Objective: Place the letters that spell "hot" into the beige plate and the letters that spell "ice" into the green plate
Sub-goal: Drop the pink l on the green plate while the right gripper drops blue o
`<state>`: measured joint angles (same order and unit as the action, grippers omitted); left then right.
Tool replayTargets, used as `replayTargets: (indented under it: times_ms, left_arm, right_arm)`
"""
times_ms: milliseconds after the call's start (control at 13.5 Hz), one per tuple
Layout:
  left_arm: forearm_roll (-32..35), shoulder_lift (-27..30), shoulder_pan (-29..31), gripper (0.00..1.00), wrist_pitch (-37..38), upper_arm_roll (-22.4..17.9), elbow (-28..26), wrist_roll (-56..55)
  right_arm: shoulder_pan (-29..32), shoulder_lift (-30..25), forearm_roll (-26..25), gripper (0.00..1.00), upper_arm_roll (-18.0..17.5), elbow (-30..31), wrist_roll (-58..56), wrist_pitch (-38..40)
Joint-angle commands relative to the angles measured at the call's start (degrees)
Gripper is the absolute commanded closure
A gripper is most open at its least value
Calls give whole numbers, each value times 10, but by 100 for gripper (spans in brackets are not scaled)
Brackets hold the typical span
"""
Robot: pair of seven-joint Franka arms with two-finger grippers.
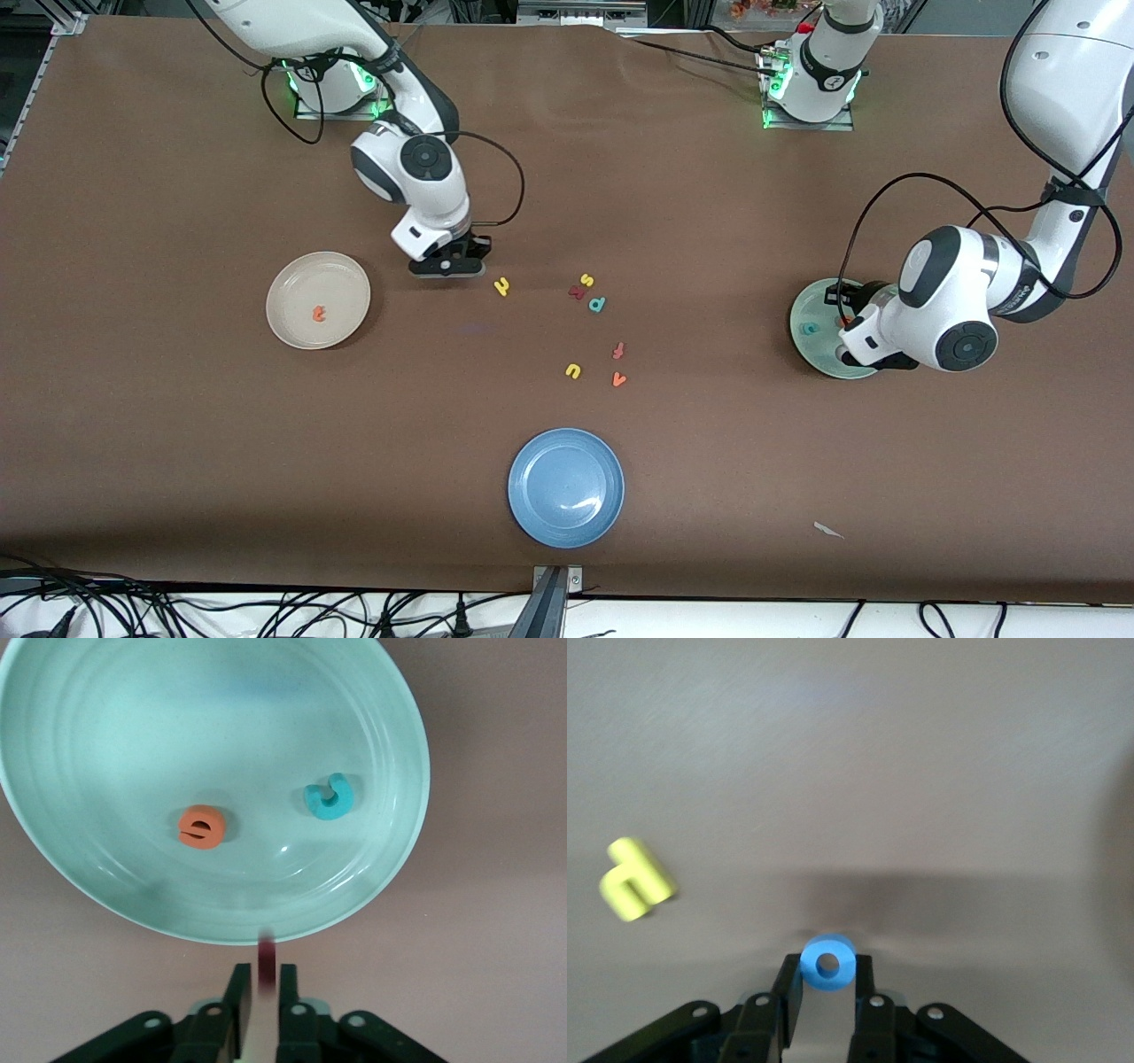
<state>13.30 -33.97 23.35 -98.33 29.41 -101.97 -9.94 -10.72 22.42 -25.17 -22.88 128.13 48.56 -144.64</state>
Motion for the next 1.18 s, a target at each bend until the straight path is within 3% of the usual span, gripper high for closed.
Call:
replayTargets:
  times_ms: [0, 222, 443, 517, 591, 665, 738, 960, 1108]
  left_arm:
    - [9, 6, 6, 0, -4, 8, 1, 9]
    - [4, 27, 5, 0, 11, 18, 35, 8]
    - [2, 37, 4, 0, 88, 34, 127, 3]
    - [2, 38, 0, 0, 104, 35, 155, -3]
    - [2, 41, 0, 0, 107, 35, 177, -8]
    - [2, 49, 0, 0, 115, 35, 198, -8]
    - [4, 51, 0, 0, 131, 36, 217, -7]
    - [3, 45, -16, 0, 201, 32, 312, -7]
    - [4, 45, -19, 0, 219, 33, 337, -7]
  right_arm:
    - [56, -56, -7, 88, -5, 11, -83, 47]
    - [115, -84, -1, 88, -5, 11, -206, 88]
    - [180, -93, 0, 86, 4, 11, -337, 107]
    - [189, -93, 5, 80, 14, 12, -371, 107]
    - [190, -92, 21, 57, 21, 12, -378, 107]
    - [189, -92, 48, 7, 21, 14, -378, 107]
    - [189, -93, 66, 1, 21, 13, -379, 107]
    - [189, -93, 69, 1, 21, 13, -376, 107]
    - [189, -91, 93, 1, 18, 13, -372, 107]
